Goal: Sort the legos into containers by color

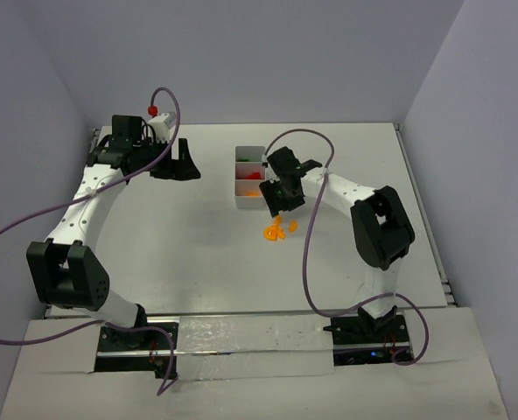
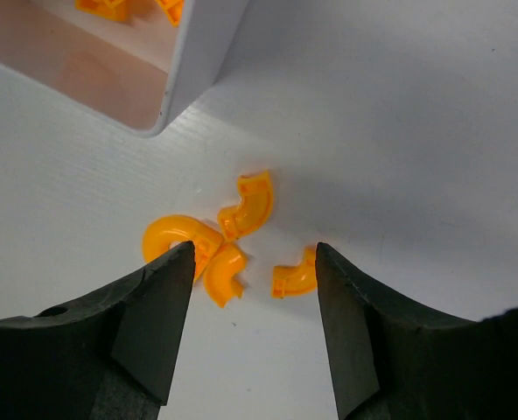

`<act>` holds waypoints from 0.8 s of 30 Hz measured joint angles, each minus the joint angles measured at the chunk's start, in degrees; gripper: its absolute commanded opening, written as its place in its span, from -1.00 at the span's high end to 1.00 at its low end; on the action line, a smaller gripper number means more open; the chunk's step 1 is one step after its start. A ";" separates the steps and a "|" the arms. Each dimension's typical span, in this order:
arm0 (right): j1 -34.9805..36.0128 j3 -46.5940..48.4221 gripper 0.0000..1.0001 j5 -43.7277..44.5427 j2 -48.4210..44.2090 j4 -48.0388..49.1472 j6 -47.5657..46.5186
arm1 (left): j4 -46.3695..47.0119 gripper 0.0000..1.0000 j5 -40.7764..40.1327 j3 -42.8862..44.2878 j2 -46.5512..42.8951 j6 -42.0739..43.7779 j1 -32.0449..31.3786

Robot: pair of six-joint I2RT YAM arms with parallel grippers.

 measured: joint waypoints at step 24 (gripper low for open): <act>2.92 -5.71 0.15 7.89 3.51 9.71 8.44 | 0.25 -0.81 -0.65 -1.15 -0.23 0.07 0.00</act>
